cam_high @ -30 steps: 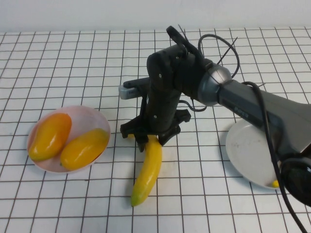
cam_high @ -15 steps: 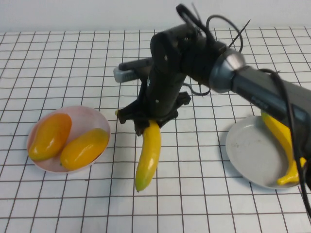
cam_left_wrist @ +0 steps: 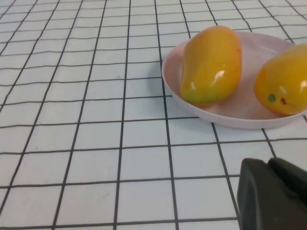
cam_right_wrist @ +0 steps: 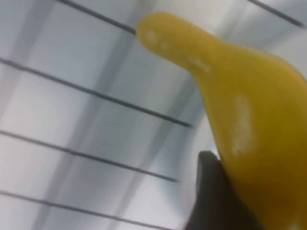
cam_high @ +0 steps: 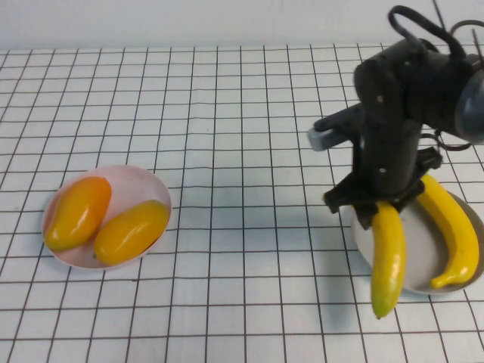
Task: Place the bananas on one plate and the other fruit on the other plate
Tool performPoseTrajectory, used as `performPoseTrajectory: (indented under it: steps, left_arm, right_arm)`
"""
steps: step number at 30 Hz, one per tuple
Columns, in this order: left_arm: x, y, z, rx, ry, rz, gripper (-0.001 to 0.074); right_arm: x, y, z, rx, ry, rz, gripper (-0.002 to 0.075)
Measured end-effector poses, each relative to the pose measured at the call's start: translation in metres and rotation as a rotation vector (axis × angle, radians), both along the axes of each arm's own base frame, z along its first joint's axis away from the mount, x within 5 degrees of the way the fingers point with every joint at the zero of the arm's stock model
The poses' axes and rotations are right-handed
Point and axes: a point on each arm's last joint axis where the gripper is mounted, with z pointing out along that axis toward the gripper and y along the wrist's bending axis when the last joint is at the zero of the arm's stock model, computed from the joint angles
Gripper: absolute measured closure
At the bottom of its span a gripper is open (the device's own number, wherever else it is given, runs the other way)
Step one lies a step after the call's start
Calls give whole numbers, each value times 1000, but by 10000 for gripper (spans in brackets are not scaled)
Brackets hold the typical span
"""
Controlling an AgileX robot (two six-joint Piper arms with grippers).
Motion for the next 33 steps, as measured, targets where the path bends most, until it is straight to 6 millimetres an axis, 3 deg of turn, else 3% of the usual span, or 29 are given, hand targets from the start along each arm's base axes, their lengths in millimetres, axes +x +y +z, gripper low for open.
performPoseTrajectory:
  steps: [3, 9, 14, 18, 23, 27, 30, 33]
  left_arm:
    - [0, 0, 0, 0, 0, 0, 737]
    - [0, 0, 0, 0, 0, 0, 737]
    - [0, 0, 0, 0, 0, 0, 737]
    - [0, 0, 0, 0, 0, 0, 737]
    - [0, 0, 0, 0, 0, 0, 737]
    - [0, 0, 0, 0, 0, 0, 737]
    - [0, 0, 0, 0, 0, 0, 737]
    - [0, 0, 0, 0, 0, 0, 737]
  right_arm:
    - [9, -35, -5, -16, 23, -77, 405]
    - [23, -76, -4, 58, 43, -129, 405]
    - [29, -88, -9, 52, 33, -139, 398]
    - [34, -87, -20, 44, 45, -136, 336]
    - [35, -87, -23, 50, 46, -137, 327]
    - [28, -84, -11, 110, 22, -150, 389]
    - [14, -79, 15, 205, -87, -160, 502]
    - [-17, -72, 50, 315, -277, -152, 640]
